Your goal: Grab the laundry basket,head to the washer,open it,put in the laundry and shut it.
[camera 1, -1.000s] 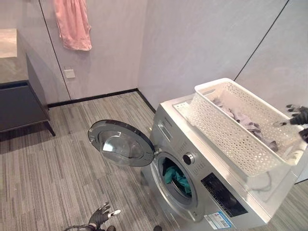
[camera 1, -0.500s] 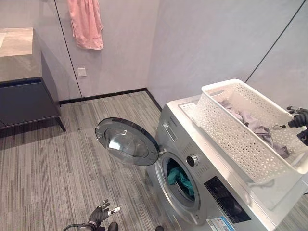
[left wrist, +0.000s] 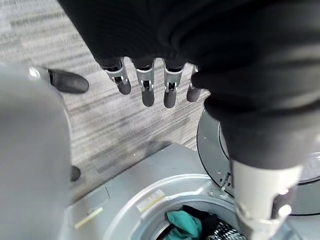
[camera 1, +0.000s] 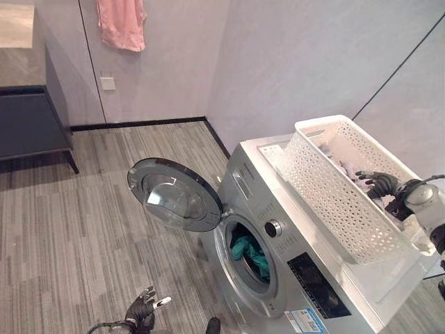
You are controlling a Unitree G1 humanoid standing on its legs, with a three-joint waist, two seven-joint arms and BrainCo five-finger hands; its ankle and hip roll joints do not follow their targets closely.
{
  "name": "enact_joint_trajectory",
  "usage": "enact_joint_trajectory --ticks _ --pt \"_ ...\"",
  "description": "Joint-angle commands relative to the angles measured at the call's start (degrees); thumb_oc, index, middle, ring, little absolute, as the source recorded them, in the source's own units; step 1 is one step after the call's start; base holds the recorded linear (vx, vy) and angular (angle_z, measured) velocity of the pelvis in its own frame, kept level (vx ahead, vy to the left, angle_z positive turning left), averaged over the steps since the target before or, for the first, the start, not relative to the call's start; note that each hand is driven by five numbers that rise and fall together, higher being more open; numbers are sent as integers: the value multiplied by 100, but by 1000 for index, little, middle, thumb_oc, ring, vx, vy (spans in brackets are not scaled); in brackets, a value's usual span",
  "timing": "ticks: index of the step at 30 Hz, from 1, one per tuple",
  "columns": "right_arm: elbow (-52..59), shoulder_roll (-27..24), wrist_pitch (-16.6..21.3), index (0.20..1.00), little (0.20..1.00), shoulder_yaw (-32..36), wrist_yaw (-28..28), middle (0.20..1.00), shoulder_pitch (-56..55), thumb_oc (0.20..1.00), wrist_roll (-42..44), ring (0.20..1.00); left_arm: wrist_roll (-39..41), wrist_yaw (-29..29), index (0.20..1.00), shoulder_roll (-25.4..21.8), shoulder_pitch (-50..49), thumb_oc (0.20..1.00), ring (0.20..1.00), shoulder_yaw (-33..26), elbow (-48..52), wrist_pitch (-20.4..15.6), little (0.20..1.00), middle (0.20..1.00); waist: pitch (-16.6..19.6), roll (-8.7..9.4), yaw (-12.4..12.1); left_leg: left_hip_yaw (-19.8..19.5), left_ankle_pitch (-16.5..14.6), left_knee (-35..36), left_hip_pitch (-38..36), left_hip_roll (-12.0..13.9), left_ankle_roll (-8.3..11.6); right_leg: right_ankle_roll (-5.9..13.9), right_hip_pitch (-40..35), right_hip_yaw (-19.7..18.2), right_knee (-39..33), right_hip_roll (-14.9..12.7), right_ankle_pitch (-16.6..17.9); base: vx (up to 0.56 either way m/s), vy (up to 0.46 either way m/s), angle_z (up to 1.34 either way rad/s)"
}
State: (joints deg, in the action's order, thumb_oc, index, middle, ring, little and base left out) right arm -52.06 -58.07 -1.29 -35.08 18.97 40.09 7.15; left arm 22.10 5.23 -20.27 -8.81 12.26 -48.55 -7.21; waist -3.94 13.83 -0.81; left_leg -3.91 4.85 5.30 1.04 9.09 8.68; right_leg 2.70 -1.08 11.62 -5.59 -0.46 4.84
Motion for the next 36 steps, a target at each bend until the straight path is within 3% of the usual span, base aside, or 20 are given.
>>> enact_joint_trajectory --ticks 1,10,18,19,20,21,22,32,36 --pt "-294 -312 -5 1000 1000 -294 22 1000 452 1000 55 1000 108 -8 1000 -71 307 1000 1000 203 207 -124 1000 1000 -276 -16 -215 44 -520 -32 -320 334 -133 382 -229 -125 153 -442 -632 0 0 0" --pt "-684 -335 -16 1000 1000 -369 66 1000 321 1000 -288 1000 443 -9 1000 -99 267 1000 1000 149 613 -178 1000 1000 -616 -219 -355 -131 -390 -41 55 328 -105 353 -12 36 175 -451 -677 -29 -17 3" --pt "-953 -86 28 1000 1000 -517 126 1000 457 1000 -348 1000 483 20 1000 -192 338 1000 1000 225 549 -237 1000 1000 -983 -561 -444 -288 -171 -90 631 284 -85 291 519 126 336 -487 -721 -53 -30 11" --pt "-809 -102 19 915 915 -585 205 915 422 915 -357 915 491 25 1000 -186 333 1000 1000 234 556 -238 1000 1000 -1000 -575 -442 -298 -157 -87 651 285 -84 279 543 136 362 -486 -736 0 0 0" --pt "-807 -104 17 661 661 -586 206 661 421 661 -357 661 491 25 1000 -185 333 1000 1000 235 556 -238 1000 1000 -997 -576 -440 -300 -157 -88 654 285 -84 278 546 138 364 -486 -738 -5 -14 5" --pt "-693 -108 5 545 545 -658 295 545 393 545 -341 545 508 30 1000 -183 345 1000 1000 236 568 -246 1000 1000 -1012 -585 -438 -307 -147 -85 662 293 -82 269 564 152 391 -485 -759 4 -17 5" --pt "-464 -154 16 200 200 -779 378 200 390 200 -317 200 508 30 1000 -169 359 1000 1000 260 596 -252 1000 1000 -1029 -594 -428 -324 -136 -78 670 291 -82 258 570 176 418 -482 -782 12 -21 5" --pt "177 -350 105 200 200 -503 -64 200 515 200 232 200 448 -77 1000 -142 424 1000 1000 219 500 -236 1000 1000 -844 -388 -290 -270 -208 -30 439 345 -79 264 354 137 333 -426 -802 11 -6 1" --pt "240 -673 201 200 200 381 -615 200 579 200 1028 200 439 -135 1000 -157 409 1000 1000 33 416 -236 1000 1000 -642 -203 -185 -148 -318 -30 212 399 -72 285 178 31 242 -380 -758 26 -5 0"
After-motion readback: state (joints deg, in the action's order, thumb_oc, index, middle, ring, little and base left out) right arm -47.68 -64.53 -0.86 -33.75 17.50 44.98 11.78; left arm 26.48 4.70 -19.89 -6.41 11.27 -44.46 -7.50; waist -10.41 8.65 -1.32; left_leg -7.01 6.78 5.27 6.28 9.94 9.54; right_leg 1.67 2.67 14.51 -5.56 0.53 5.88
